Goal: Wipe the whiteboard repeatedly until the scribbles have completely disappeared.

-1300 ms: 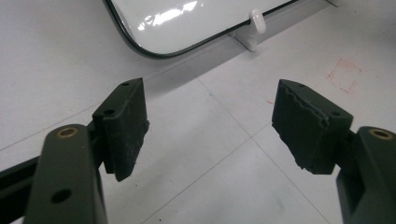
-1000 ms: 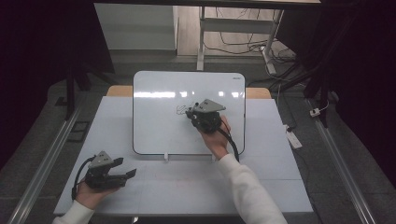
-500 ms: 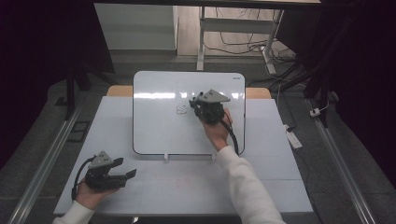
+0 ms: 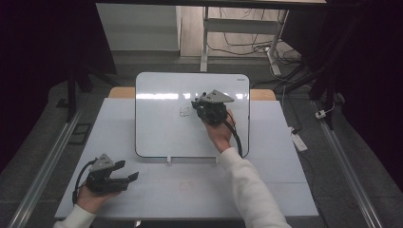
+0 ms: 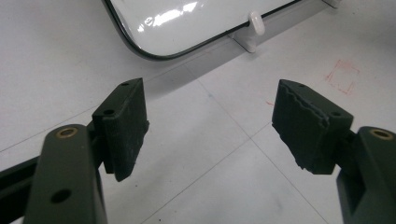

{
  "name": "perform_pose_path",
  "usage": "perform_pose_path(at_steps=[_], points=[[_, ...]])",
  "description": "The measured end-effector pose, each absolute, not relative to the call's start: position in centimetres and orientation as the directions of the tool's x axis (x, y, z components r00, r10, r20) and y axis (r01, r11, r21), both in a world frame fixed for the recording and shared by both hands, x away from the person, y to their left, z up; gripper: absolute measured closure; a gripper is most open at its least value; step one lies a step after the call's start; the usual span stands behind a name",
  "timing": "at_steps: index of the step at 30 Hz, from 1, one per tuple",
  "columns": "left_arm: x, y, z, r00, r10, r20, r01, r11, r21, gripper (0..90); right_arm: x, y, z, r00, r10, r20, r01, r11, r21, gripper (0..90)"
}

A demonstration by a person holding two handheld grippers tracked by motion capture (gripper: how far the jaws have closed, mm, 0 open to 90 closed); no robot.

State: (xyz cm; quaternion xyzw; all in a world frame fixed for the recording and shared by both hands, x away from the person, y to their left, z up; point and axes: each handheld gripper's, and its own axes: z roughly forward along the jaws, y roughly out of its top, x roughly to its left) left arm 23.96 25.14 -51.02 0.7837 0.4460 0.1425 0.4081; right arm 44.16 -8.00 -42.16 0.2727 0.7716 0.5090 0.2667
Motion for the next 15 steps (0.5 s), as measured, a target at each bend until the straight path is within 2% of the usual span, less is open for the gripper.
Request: perform_pose_path(at_steps=[1,2,3,6,10,12,15], points=[[24.0,25.2,-51.0,0.562,0.815,-0.142,0.584,-0.269,0.766,27.2,43.1,-7.1,-43.0,-0.749,0.642,-0.163,0.135,0.390,0.911,77.4],[24.0,25.2,-51.1,0.559,0.816,-0.143,0.585,-0.267,0.765,27.2,43.1,-7.1,-43.0,-0.749,0.642,-0.163,0.135,0.390,0.911,77.4],[24.1,25.3,-51.1,0.559,0.817,-0.143,0.587,-0.267,0.764,27.2,41.9,-6.0,-44.0,-0.781,0.587,-0.214,0.095,0.451,0.888,77.4],[24.0,25.2,-51.1,0.560,0.816,-0.141,0.586,-0.270,0.764,27.1,42.1,-6.0,-43.9,-0.776,0.594,-0.213,0.094,0.442,0.892,77.4],[23.9,25.1,-50.9,0.560,0.817,-0.138,0.580,-0.268,0.770,27.1,43.7,-6.8,-42.6,-0.722,0.668,-0.182,0.114,0.375,0.920,77.4],[24.0,25.2,-51.0,0.561,0.815,-0.141,0.582,-0.268,0.768,27.2,43.6,-6.5,-42.5,-0.721,0.668,-0.185,0.116,0.379,0.918,77.4],[24.0,25.3,-51.1,0.559,0.817,-0.141,0.583,-0.267,0.767,27.2,42.2,-4.8,-43.9,-0.783,0.588,-0.203,0.097,0.438,0.894,77.4]])
